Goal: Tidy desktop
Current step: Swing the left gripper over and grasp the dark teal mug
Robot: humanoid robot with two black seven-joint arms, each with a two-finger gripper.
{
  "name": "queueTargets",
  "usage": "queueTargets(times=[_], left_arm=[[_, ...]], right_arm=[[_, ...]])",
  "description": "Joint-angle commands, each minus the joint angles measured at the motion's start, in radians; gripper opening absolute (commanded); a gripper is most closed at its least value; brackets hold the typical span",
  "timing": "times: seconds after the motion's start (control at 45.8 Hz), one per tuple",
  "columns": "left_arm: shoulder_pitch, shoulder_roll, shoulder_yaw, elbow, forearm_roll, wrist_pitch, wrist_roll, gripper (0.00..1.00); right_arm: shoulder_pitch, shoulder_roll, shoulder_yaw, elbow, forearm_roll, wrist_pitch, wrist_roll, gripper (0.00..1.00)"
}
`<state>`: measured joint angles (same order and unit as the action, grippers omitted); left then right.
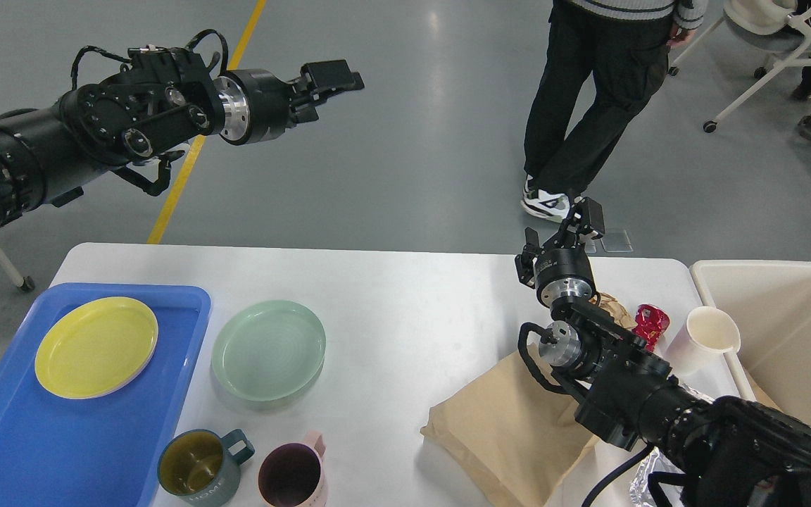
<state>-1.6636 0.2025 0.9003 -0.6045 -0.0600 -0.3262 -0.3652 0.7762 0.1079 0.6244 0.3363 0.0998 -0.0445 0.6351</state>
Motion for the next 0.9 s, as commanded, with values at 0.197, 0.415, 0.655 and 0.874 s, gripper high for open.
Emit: queueTargets(times=[0.197, 0.415, 0.655, 0.874], left_arm=[[-0.304, -0.012, 0.534, -0.307, 0.0, -0.332, -0.006, 0.99], [-0.311, 0.001, 0.474, -0.356, 0.0, -0.375, 0.0, 0.99], [-0.343, -0.009, 0.571, -0.489, -0.003, -0.433, -0.009, 1.0], [-0.364, -0.041, 0.614, -0.629, 0.002, -0.634, -0.001, 1.0]], right_arm=[[0.0, -0.001, 0.0, 0.0, 0.0, 0.0, 0.0, 1.0], [0.0, -0.001, 0.0, 0.0, 0.0, 0.0, 0.0, 1.0], [0.0, -0.001, 0.0, 0.0, 0.0, 0.0, 0.0, 1.0], [0.0, -0.001, 0.0, 0.001, 0.0, 0.0, 0.0, 1.0]])
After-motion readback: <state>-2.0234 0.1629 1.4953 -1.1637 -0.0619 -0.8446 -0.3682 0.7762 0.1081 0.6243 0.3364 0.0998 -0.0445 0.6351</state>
